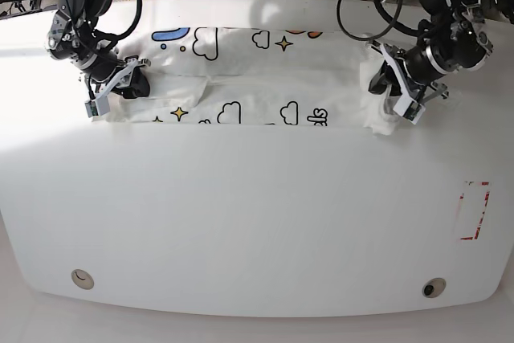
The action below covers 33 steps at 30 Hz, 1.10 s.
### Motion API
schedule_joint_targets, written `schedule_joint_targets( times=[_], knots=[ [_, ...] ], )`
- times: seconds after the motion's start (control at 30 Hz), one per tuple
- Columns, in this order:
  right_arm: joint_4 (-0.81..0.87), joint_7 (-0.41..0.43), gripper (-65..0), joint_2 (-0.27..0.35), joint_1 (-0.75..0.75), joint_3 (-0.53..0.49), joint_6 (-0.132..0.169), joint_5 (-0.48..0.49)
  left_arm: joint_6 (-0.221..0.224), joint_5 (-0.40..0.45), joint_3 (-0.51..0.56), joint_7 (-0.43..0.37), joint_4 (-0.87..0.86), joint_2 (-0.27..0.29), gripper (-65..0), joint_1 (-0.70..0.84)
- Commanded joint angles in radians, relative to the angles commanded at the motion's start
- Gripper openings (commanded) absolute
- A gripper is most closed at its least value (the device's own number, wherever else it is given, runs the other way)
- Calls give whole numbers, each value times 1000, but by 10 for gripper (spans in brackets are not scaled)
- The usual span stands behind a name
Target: Fold the T-shirt properly
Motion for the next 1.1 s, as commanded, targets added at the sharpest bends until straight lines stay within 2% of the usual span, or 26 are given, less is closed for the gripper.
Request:
schedule_joint_targets(
  times=[0.13,0.23,0.37,0.53,0.9,1.1],
  knots=[
    [0,0,-491,0,0,0,0,-5,0,3,97,0,-5,9,-617,-2],
    [0,0,-491,0,0,0,0,0,0,3,144,-2,-6,60,-615,-23],
    [0,0,-491,0,0,0,0,-3,0,8,192,-2,-23,101,-615,-31],
    [0,0,-491,-2,2,0,0,3,0,6,210,-2,-49,149,-614,-69],
    [2,0,-491,-2,2,0,0,2,0,8,233,-2,-51,178,-610,-94],
    [2,0,-491,-2,2,0,0,3,0,8,267,-2,-51,193,-490,-94]
  ],
)
